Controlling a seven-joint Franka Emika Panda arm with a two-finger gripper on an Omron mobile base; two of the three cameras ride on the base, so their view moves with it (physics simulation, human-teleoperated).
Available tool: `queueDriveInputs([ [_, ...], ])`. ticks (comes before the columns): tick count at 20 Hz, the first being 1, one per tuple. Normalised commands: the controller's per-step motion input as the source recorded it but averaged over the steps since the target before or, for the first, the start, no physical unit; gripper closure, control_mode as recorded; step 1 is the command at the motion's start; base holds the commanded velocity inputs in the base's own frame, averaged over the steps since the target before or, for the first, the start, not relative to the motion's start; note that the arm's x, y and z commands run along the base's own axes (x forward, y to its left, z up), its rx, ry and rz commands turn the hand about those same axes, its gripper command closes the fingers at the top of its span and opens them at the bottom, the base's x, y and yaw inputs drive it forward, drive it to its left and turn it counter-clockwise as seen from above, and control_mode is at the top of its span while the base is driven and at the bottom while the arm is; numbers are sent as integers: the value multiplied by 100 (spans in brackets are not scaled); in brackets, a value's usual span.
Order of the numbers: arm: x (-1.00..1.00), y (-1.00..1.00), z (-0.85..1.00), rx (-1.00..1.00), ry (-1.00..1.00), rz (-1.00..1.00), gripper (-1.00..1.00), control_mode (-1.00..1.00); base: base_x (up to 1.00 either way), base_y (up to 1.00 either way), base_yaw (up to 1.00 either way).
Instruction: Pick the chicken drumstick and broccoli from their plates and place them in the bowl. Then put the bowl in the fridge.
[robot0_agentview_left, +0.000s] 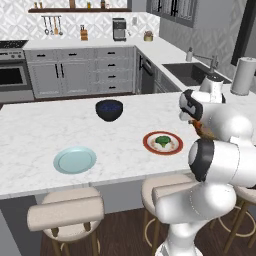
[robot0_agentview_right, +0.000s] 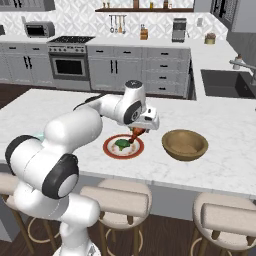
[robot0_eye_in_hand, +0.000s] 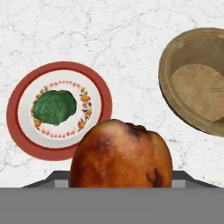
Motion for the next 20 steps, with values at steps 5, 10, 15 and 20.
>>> queueDriveInputs([
  [5, -5, -82, 0, -3, 1, 0, 100, -100, 0, 0, 0],
  [10, 0, -76, 0, 0, 0, 0, 100, -100, 0, 0, 0],
  [15, 7, -48, -2, 0, 0, 0, 100, -100, 0, 0, 0],
  [20, 23, -24, -18, -3, 0, 0, 100, -100, 0, 0, 0],
])
